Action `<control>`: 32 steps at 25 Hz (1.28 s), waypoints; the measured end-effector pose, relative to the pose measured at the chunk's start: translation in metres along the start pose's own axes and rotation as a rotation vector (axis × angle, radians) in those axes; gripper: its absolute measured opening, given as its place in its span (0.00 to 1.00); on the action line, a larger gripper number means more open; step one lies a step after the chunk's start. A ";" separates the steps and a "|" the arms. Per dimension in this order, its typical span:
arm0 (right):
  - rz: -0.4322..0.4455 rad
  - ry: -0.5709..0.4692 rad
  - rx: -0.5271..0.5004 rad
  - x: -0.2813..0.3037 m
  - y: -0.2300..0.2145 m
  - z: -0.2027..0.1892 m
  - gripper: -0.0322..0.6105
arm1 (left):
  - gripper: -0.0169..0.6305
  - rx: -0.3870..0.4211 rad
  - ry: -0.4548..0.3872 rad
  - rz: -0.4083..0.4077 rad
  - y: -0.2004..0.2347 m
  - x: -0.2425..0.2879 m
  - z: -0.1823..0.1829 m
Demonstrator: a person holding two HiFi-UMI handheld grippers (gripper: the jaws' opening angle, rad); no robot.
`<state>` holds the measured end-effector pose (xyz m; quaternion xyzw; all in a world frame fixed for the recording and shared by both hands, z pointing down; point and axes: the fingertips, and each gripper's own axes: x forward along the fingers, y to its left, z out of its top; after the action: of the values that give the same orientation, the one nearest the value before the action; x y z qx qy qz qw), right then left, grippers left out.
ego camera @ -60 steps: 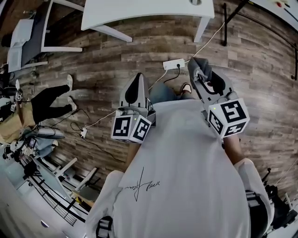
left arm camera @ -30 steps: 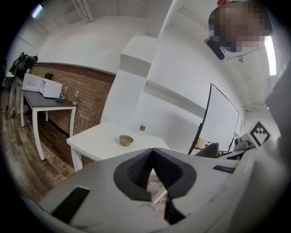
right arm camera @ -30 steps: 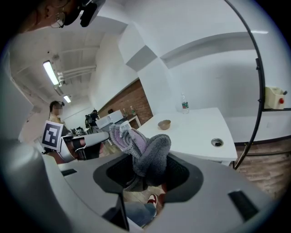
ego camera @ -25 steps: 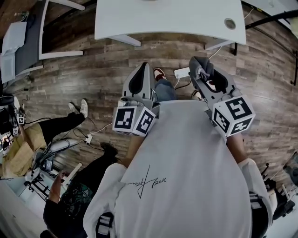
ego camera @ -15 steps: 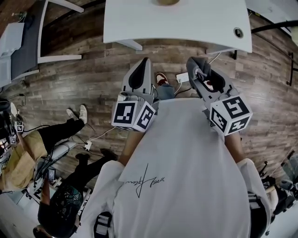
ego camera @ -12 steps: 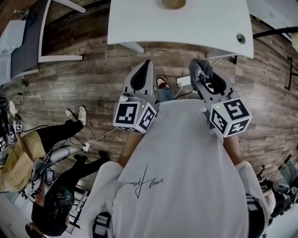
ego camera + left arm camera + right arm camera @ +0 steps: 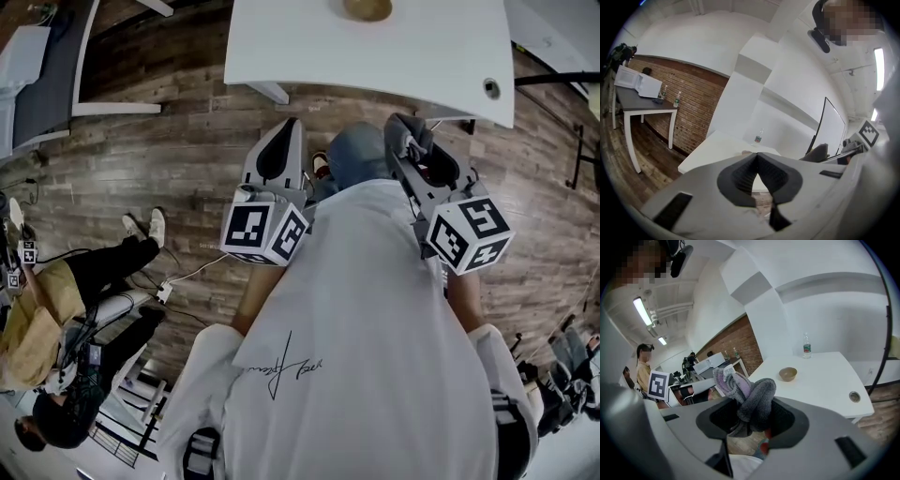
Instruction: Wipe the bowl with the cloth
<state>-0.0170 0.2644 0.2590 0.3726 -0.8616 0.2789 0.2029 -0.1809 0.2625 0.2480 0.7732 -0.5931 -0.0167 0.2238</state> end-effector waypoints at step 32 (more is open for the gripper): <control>-0.015 -0.049 0.072 0.090 -0.130 0.096 0.33 | 0.02 0.060 0.110 -0.060 0.012 0.176 0.053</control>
<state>0.0095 0.0829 0.2791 0.3928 -0.8528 0.2991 0.1701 -0.1553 0.0798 0.2476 0.7967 -0.5567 0.0370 0.2322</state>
